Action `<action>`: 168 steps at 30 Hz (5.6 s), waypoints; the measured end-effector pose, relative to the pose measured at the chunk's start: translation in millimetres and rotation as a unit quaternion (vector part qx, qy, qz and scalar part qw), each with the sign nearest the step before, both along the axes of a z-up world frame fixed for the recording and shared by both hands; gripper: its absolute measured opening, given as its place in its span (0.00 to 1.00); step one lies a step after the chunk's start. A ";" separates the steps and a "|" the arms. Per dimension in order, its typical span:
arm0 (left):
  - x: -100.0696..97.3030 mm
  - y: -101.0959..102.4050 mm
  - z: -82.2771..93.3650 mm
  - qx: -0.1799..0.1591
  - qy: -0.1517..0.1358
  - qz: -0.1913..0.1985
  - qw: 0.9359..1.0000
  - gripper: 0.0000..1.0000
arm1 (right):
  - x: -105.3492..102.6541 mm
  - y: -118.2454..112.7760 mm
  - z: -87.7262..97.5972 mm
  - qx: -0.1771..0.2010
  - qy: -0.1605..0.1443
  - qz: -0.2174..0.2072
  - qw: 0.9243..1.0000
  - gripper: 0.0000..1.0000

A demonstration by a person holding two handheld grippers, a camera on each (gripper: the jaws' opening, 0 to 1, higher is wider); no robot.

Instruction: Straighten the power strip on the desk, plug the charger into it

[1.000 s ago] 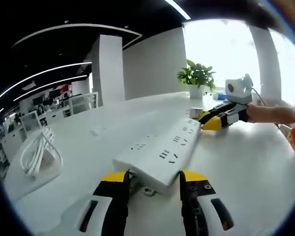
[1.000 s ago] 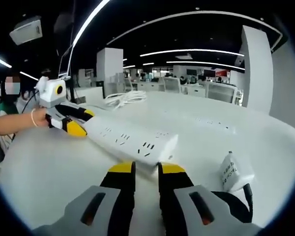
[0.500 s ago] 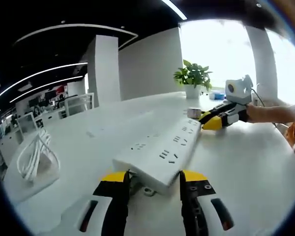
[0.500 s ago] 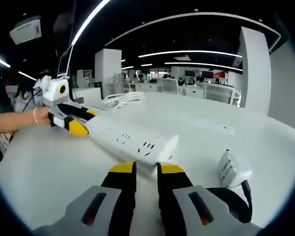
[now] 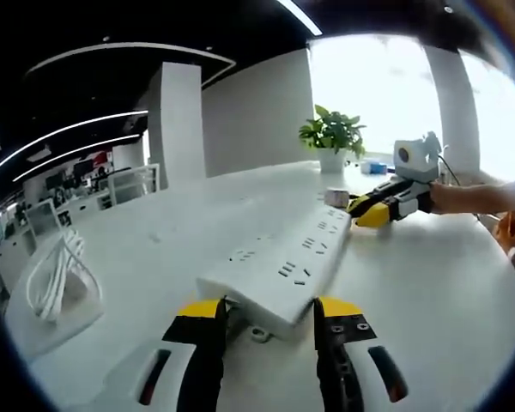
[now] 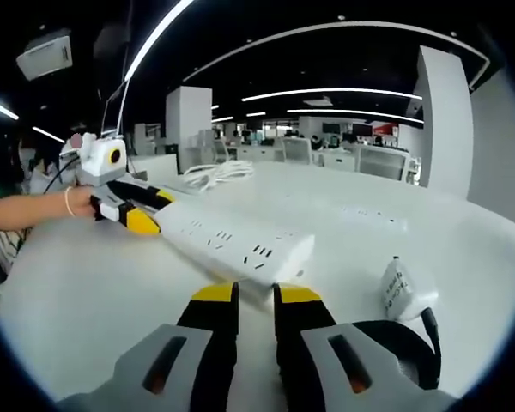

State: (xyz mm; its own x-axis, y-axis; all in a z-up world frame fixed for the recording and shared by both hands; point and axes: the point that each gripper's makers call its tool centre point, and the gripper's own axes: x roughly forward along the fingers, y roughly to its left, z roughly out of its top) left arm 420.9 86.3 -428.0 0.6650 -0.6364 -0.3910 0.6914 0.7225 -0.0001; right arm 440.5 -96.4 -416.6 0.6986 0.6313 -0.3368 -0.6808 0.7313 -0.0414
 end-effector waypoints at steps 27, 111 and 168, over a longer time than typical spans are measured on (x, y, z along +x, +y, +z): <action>13.6 -4.0 0.5 -0.004 -0.004 -0.043 0.999 0.41 | -8.5 -7.8 0.9 0.004 -0.008 -0.010 1.000 0.07; 10.3 -6.3 38.2 -0.053 -0.072 -0.025 0.996 0.61 | -20.5 -6.0 15.8 -0.013 -0.065 -0.002 0.998 0.36; -62.7 -12.8 102.4 -0.130 -0.249 0.025 0.959 0.99 | -65.4 -59.4 42.6 -0.034 -0.165 0.022 0.986 0.80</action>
